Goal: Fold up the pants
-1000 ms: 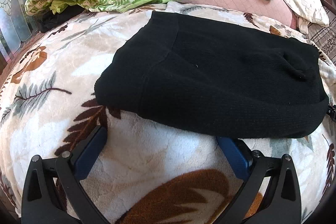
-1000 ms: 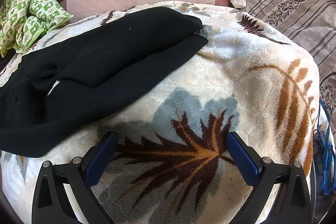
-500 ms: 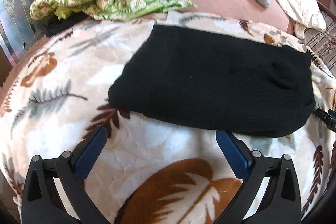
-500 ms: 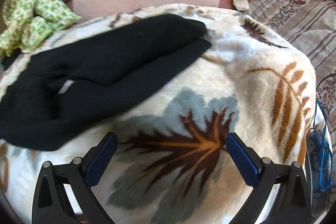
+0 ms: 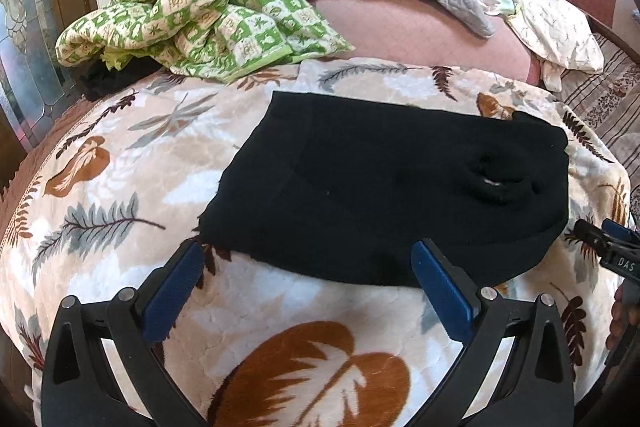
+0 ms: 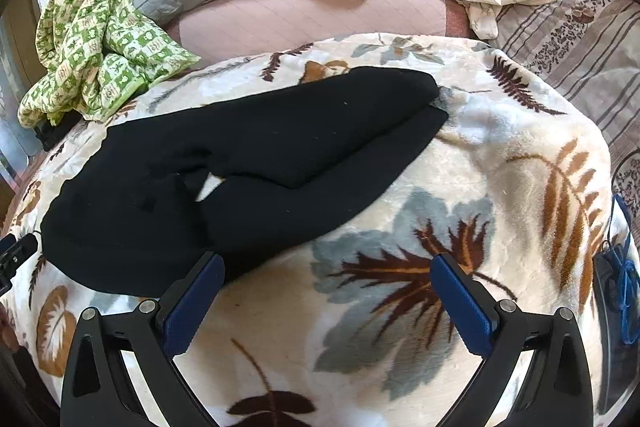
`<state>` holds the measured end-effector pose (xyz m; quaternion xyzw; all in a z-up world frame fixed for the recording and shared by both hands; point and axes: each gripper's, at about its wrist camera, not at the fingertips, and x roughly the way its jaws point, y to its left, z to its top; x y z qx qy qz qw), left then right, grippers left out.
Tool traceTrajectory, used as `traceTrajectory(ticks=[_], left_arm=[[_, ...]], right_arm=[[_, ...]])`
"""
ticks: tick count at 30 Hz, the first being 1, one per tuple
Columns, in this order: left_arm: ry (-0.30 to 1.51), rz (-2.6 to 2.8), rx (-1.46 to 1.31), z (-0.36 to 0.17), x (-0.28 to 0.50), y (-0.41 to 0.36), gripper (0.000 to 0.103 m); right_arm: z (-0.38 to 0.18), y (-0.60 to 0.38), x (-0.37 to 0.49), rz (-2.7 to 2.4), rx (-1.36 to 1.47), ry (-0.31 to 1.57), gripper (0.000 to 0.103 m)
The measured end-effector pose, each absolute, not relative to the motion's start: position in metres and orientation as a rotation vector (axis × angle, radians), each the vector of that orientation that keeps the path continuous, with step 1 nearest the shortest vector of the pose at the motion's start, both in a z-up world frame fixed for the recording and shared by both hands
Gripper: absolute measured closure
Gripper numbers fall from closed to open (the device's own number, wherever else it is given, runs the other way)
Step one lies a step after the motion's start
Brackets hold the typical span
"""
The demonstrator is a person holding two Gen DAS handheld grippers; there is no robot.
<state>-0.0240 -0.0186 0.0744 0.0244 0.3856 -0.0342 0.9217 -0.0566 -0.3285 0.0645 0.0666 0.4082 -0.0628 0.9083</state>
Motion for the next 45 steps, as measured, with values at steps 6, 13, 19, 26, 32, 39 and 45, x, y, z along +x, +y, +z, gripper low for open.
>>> traceTrajectory(ticks=[6, 13, 19, 26, 32, 39, 45], left_arm=[[0.786, -0.078, 0.057, 0.076, -0.023, -0.026, 0.000], [0.788, -0.079, 0.056, 0.076, -0.022, -0.029, 0.000], [0.793, -0.077, 0.052, 0.074, -0.020, -0.030, 0.000], [0.822, -0.085, 0.000, 0.066, -0.013, -0.021, 0.000], [0.881, -0.066, -0.126, 0.045, -0.005, 0.006, 0.000], [0.890, -0.084, -0.247, 0.033, 0.008, 0.021, 0.000], [0.922, -0.089, -0.332, 0.022, 0.028, 0.027, 0.000]], right_arm=[[0.070, -0.320, -0.054, -0.117, 0.126, 0.833, 0.000], [0.071, -0.318, -0.052, -0.114, 0.133, 0.833, 0.000], [0.069, -0.316, -0.049, -0.111, 0.129, 0.839, 0.001], [0.062, -0.324, -0.044, -0.113, 0.150, 0.851, 0.000], [0.052, -0.350, -0.039, -0.143, 0.215, 0.863, 0.000], [0.040, -0.376, -0.026, -0.148, 0.279, 0.867, 0.001], [0.033, -0.390, -0.010, -0.124, 0.347, 0.864, 0.002]])
